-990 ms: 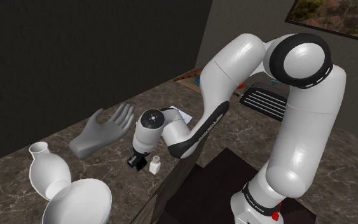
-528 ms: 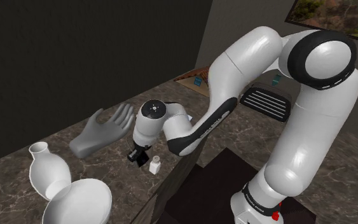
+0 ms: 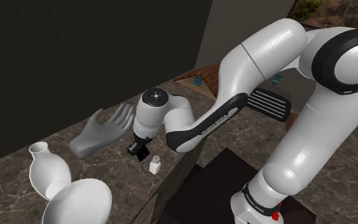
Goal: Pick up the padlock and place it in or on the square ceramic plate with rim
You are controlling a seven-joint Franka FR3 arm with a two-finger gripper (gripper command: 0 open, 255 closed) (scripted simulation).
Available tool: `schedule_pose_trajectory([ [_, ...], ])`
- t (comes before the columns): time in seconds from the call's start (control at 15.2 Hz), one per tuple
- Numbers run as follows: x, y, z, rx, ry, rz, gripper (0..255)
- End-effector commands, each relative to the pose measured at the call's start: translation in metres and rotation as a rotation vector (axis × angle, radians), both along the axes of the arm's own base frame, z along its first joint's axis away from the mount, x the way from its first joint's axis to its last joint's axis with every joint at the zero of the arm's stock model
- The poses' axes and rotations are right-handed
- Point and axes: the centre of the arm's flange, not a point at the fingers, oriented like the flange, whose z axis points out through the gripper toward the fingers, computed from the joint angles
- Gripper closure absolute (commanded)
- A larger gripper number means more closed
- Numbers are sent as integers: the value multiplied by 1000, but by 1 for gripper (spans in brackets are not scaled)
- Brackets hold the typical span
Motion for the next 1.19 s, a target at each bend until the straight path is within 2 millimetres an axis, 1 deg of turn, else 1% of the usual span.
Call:
schedule_pose_trajectory([
  [0.0, 0, 0, 7, 1, 1, 0, 255],
  [1.12, 78, -211, 0, 1, 1, 0, 255],
])
